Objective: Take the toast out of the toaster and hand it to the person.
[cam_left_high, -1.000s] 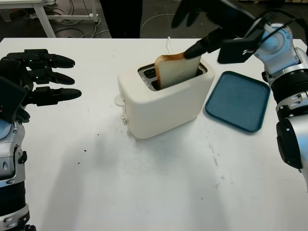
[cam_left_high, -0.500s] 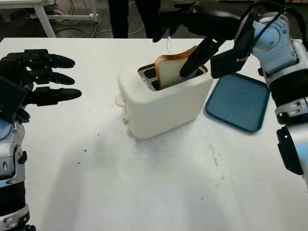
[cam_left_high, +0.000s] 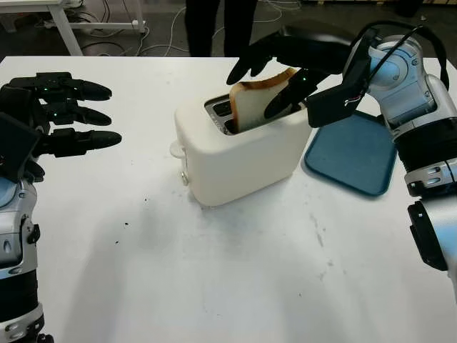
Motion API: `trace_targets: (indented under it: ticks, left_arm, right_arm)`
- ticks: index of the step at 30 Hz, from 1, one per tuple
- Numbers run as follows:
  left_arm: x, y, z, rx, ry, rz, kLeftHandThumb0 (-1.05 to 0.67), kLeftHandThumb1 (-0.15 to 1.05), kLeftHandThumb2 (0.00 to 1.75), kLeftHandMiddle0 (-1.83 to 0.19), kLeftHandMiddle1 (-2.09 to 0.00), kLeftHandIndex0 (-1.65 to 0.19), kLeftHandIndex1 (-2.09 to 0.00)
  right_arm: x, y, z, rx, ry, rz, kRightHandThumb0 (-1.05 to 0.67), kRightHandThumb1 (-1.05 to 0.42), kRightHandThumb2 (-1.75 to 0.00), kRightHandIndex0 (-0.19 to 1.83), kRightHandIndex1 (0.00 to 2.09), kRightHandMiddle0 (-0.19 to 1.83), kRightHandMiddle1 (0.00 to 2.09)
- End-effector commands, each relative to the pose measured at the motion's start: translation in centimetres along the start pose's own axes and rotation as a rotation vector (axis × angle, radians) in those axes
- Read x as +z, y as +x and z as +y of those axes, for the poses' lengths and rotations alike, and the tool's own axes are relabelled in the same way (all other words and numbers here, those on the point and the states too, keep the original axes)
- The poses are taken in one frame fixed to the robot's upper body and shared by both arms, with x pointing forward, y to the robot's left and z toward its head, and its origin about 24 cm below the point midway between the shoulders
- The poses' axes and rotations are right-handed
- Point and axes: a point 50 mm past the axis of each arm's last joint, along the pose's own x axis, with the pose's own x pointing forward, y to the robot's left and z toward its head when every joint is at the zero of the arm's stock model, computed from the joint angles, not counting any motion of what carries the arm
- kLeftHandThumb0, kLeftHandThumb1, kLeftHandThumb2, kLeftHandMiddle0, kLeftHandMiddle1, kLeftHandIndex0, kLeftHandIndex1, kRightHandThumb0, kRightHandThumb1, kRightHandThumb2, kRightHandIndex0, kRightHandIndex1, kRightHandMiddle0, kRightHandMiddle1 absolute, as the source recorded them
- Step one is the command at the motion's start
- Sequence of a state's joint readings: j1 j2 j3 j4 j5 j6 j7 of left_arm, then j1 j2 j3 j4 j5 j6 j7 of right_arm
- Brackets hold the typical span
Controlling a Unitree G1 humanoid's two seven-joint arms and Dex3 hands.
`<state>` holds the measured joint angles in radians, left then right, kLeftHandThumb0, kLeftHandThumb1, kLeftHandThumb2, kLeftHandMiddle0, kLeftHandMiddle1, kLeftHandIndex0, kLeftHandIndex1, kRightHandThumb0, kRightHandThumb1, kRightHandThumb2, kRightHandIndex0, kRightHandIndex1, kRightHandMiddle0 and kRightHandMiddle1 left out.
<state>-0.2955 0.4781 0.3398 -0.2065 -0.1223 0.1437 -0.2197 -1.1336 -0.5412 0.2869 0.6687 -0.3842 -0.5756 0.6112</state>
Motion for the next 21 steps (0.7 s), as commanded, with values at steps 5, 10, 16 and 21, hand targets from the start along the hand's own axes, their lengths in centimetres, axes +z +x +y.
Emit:
trace_targets:
  ticks: [5,10,16,21]
  left_arm:
    - [-0.34,-0.33,-0.02,0.003,-0.009,-0.004,-1.05,0.35,0.00,-1.18,-0.53,-1.16,-0.36]
    - [-0.32,-0.31,-0.03,0.006,-0.009,0.002,-1.05,0.35,0.00,-1.19,-0.53,-1.16,-0.36]
    - [-0.41,-0.32,-0.03,0.006,-0.014,0.002,-1.05,0.35,0.00,-1.18,-0.53,-1.16,-0.36]
    - [-0.44,-0.34,-0.03,0.007,-0.016,0.005,-1.04,0.34,0.00,-1.18,-0.53,-1.16,-0.36]
  right_arm:
    - [-0.07,0.11,0.73,-0.027,-0.043,0.016,-0.33,-0.68,0.00,0.69,0.63,0.78,0.28]
    - [-0.13,0.15,0.79,-0.038,-0.072,0.035,-0.35,-0.68,0.00,0.74,0.66,0.85,0.27]
    - [-0.14,0.14,0.72,-0.043,-0.097,0.053,-0.35,-0.72,-0.02,0.95,1.12,1.04,0.25]
    - [0.16,-0.03,0.36,-0.039,-0.203,0.067,-0.58,-0.89,-0.03,1.16,1.28,1.31,0.31]
